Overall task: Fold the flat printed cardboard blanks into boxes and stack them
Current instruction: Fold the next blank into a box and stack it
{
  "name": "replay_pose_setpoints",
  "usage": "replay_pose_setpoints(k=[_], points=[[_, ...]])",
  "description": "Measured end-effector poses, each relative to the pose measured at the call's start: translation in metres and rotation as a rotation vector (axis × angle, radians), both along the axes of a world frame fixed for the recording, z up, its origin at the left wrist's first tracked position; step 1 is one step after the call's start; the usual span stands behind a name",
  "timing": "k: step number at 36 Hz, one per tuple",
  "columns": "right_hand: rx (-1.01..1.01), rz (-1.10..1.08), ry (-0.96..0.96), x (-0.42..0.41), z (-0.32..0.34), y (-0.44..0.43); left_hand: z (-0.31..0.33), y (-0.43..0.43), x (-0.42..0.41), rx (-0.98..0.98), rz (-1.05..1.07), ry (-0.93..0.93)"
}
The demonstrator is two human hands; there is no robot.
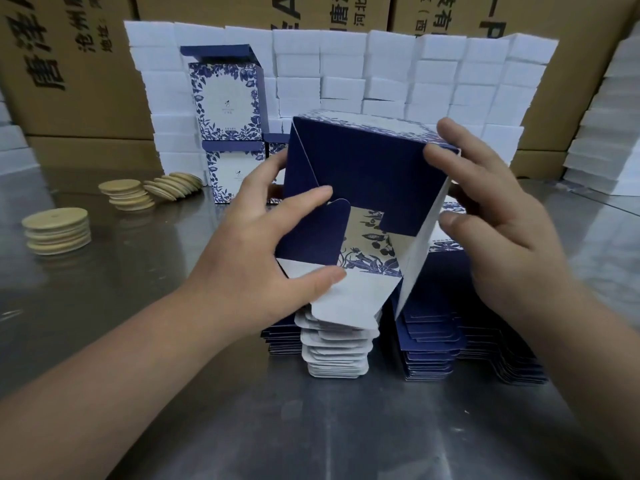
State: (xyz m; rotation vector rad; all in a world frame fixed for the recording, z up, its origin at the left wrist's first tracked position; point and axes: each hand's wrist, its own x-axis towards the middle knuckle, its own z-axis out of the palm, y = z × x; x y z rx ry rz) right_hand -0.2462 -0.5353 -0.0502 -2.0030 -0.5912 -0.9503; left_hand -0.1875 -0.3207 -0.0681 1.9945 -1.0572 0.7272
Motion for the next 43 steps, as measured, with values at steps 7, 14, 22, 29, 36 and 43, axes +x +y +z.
replay_pose_setpoints(k=[7, 14, 22, 29, 36, 43], points=[[-0.038, 0.015, 0.015, 0.003, -0.003, -0.003, 0.0, 0.002, 0.0, 0.157, 0.026, 0.069], [-0.154, 0.0, 0.014, 0.008, -0.004, -0.003, 0.001, 0.003, 0.001, 0.18, 0.058, 0.014], [-0.234, -0.242, -0.045, 0.009, -0.006, 0.003, 0.003, 0.004, -0.001, 0.169, 0.02, -0.057], [-0.191, -0.329, -0.066, 0.012, -0.01, 0.001, 0.003, 0.006, -0.001, 0.051, -0.095, -0.167], [-0.19, -0.324, -0.089, 0.013, -0.012, 0.0, 0.005, 0.009, 0.005, 0.206, -0.112, -0.096], [-0.116, -0.298, -0.127, 0.013, -0.011, 0.001, 0.007, 0.012, 0.009, 0.305, -0.083, -0.162]])
